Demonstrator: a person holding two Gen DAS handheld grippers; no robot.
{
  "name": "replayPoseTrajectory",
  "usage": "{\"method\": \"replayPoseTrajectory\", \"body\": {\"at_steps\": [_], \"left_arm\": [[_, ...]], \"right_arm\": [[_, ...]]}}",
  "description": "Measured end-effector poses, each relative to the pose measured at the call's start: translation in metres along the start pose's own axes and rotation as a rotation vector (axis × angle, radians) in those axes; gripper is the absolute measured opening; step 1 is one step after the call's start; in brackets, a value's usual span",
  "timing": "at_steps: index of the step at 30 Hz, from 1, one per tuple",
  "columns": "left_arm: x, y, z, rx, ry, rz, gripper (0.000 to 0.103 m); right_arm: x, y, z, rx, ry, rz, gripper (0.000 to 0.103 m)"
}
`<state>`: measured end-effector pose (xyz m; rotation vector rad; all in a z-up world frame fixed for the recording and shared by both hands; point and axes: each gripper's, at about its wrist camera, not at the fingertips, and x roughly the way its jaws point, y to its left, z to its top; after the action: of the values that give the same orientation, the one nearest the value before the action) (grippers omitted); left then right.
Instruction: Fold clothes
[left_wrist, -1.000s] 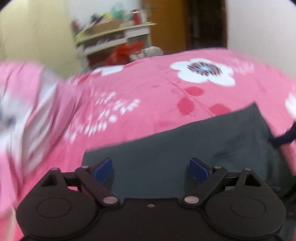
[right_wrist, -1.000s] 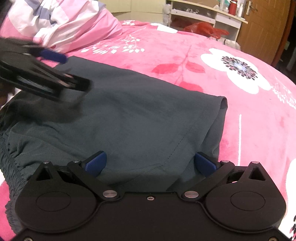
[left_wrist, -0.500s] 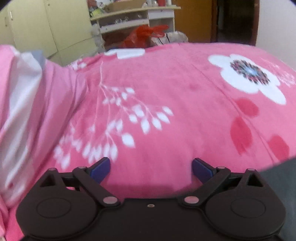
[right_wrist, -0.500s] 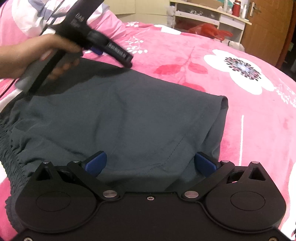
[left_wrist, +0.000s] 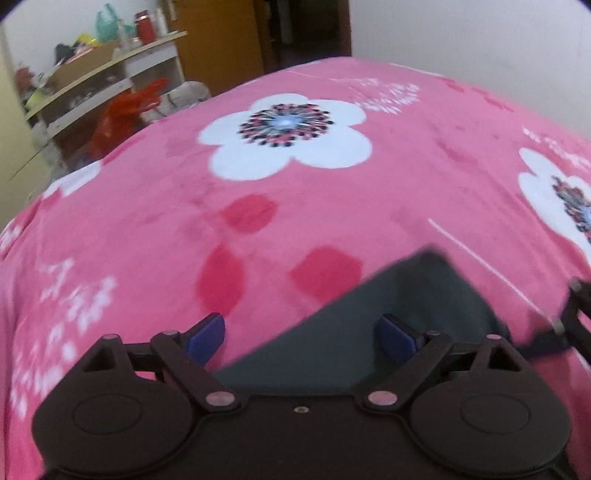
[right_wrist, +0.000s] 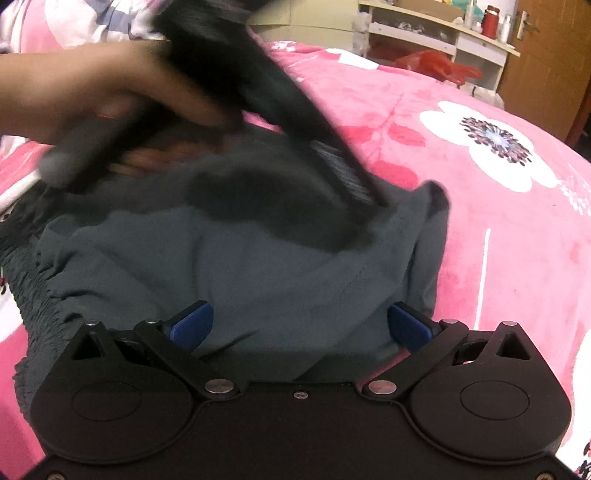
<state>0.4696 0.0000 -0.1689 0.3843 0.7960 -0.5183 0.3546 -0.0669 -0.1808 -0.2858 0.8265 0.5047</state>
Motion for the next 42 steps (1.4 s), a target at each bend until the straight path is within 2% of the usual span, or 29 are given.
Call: {"method": "replayPoseTrajectory", "body": {"at_steps": [2, 4, 6, 8, 9, 12, 15, 18, 20, 24, 26, 28, 30, 32, 34, 39, 42], "left_arm": [[0.027, -0.007, 0.023, -0.02, -0.019, 0.011, 0.09], [0.033, -0.01, 0.038, -0.011, -0.045, 0.031, 0.088], [0.026, -0.009, 0.042, -0.023, -0.071, 0.038, 0.088], [0.004, -0.002, 0.044, -0.046, -0.088, -0.01, 0.088], [-0.004, -0.002, 0.041, -0.032, -0.058, -0.027, 0.088], [-0.012, -0.009, 0.028, 0.054, 0.004, 0.0, 0.088], [0.006, -0.037, 0.009, 0.26, 0.023, 0.083, 0.088], [0.021, -0.055, 0.009, 0.317, -0.059, 0.121, 0.089], [0.036, -0.072, 0.014, 0.401, -0.153, 0.19, 0.091], [0.033, -0.086, 0.02, 0.499, -0.252, 0.264, 0.091], [0.017, -0.073, 0.026, 0.452, -0.259, 0.268, 0.091], [0.003, -0.061, 0.022, 0.45, -0.253, 0.267, 0.091], [-0.007, -0.058, 0.009, 0.514, -0.252, 0.283, 0.091], [-0.009, -0.061, -0.01, 0.598, -0.224, 0.246, 0.091], [0.003, -0.073, -0.017, 0.624, -0.214, 0.237, 0.089], [0.024, -0.09, -0.004, 0.566, -0.283, 0.211, 0.089], [0.033, -0.09, 0.017, 0.458, -0.286, 0.181, 0.089]], "right_arm": [[0.0, -0.001, -0.001, -0.002, -0.006, 0.005, 0.103], [0.0, -0.004, -0.003, -0.003, -0.014, 0.022, 0.103], [0.0, -0.007, -0.004, -0.007, -0.017, 0.038, 0.103], [-0.001, -0.008, -0.004, -0.012, -0.016, 0.046, 0.103], [-0.001, -0.008, -0.003, -0.014, -0.015, 0.046, 0.103], [-0.002, -0.008, -0.002, -0.023, -0.008, 0.047, 0.103], [-0.003, -0.007, -0.003, -0.029, -0.009, 0.044, 0.103], [-0.005, -0.006, -0.005, -0.031, -0.012, 0.04, 0.103], [-0.006, -0.006, -0.006, -0.032, -0.011, 0.043, 0.103], [-0.006, -0.009, -0.008, -0.03, -0.016, 0.053, 0.103], [-0.006, -0.009, -0.007, -0.033, -0.014, 0.055, 0.103], [-0.006, -0.009, -0.007, -0.037, -0.01, 0.056, 0.103], [-0.007, -0.009, -0.006, -0.042, -0.005, 0.058, 0.103], [-0.008, -0.01, -0.007, -0.046, -0.003, 0.061, 0.103], [-0.008, -0.011, -0.007, -0.048, -0.001, 0.065, 0.103], [-0.009, -0.013, -0.009, -0.044, -0.002, 0.07, 0.103], [-0.009, -0.014, -0.01, -0.046, -0.008, 0.072, 0.103]]}}
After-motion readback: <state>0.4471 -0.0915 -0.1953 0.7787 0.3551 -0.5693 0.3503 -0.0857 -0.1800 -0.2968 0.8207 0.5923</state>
